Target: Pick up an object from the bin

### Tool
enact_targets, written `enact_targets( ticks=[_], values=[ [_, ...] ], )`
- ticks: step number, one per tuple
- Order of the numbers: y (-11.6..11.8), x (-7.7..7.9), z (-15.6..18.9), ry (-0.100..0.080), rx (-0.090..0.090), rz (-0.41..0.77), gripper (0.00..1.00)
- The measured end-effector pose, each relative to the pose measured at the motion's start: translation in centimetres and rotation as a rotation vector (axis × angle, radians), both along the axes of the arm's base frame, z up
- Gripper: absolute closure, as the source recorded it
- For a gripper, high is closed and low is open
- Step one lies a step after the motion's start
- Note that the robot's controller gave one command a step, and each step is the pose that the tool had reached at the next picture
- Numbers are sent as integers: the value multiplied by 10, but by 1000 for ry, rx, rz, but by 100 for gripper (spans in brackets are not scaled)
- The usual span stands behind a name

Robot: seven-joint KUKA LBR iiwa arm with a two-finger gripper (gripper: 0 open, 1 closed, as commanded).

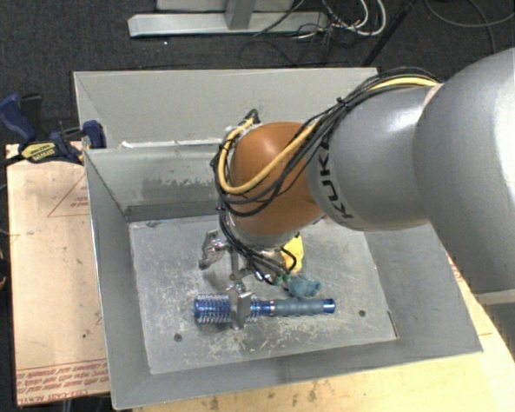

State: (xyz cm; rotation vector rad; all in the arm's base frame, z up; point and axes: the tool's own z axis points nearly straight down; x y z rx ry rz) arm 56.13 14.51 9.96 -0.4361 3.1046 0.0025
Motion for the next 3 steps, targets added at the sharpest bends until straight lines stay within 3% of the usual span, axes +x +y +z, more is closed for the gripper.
enact_targets(
  ticks=[1,2,3],
  values=[
    [-1,-2,-2,6,0,-2,100],
    [-10,3,86,-3,0,15,100],
    [-22,-10,169,-1,-3,393,100]
  ],
)
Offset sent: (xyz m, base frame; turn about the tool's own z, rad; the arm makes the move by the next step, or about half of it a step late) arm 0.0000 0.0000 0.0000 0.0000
